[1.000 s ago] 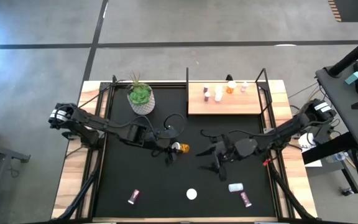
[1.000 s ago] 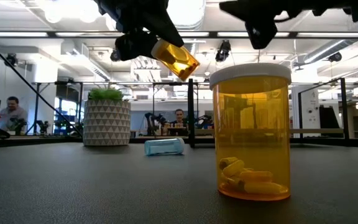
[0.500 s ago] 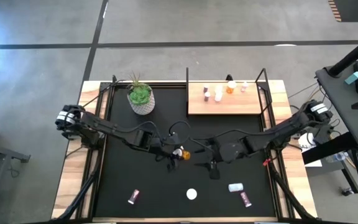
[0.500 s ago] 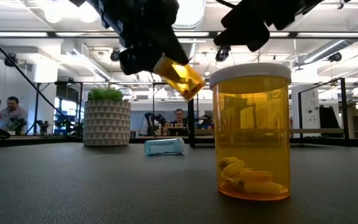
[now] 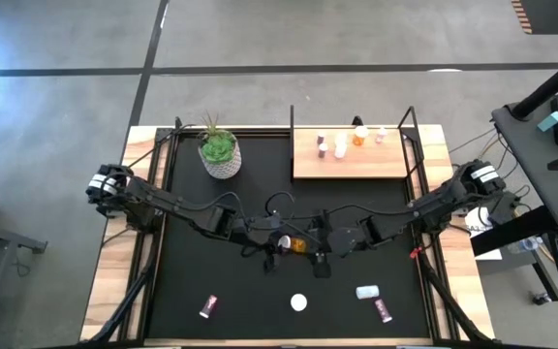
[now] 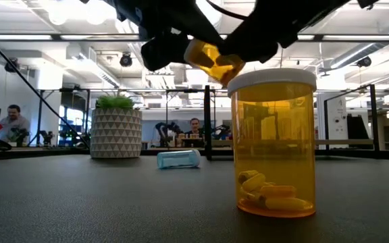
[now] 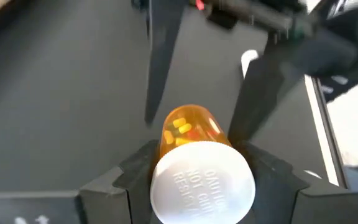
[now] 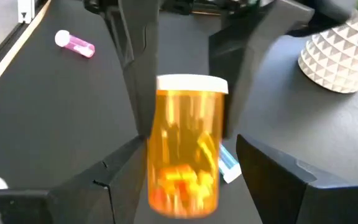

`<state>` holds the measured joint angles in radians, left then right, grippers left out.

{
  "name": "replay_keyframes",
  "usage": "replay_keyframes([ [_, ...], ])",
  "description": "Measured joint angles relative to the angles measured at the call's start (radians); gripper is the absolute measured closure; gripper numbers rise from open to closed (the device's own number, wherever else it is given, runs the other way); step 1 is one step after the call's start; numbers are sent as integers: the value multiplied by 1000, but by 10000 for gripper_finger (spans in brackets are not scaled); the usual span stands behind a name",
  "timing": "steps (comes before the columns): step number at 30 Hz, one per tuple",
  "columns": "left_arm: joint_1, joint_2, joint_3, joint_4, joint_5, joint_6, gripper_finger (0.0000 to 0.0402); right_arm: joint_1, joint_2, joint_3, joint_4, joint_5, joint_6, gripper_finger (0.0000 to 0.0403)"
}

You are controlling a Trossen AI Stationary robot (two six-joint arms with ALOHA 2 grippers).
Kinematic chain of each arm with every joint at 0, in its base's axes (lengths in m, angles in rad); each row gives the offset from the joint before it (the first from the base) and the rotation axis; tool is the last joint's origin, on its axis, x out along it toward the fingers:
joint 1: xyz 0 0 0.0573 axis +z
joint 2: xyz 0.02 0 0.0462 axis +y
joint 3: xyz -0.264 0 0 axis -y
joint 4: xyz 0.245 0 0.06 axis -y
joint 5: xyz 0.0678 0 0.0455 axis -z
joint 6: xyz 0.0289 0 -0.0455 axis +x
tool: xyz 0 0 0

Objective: Pick and place medicine bottles onto shelf by color
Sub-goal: Put the left orange pill bottle on the shelf aligned with the other orange pill bottle

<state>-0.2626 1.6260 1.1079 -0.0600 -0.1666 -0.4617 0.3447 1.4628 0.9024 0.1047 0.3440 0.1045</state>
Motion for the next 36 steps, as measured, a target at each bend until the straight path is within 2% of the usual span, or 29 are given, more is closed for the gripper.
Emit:
replay_keyframes([
  [8, -3, 0, 1, 33, -2, 28, 218, -3, 67, 85, -94, -2, -27, 175],
  [17, -2, -1, 0, 35, -9, 32, 218, -5, 58, 108, -146, -4, -34, 233],
  [21, -1, -2, 1, 50, -9, 33, 216, -5, 34, 97, -152, -7, -40, 242],
  [30, 1, 0, 0, 95, -6, 58, 161, -5, 24, 76, -148, 2, -93, 230],
  [36, 10, 0, 0, 111, -77, 85, 117, -7, 20, 66, -154, 5, -106, 233],
])
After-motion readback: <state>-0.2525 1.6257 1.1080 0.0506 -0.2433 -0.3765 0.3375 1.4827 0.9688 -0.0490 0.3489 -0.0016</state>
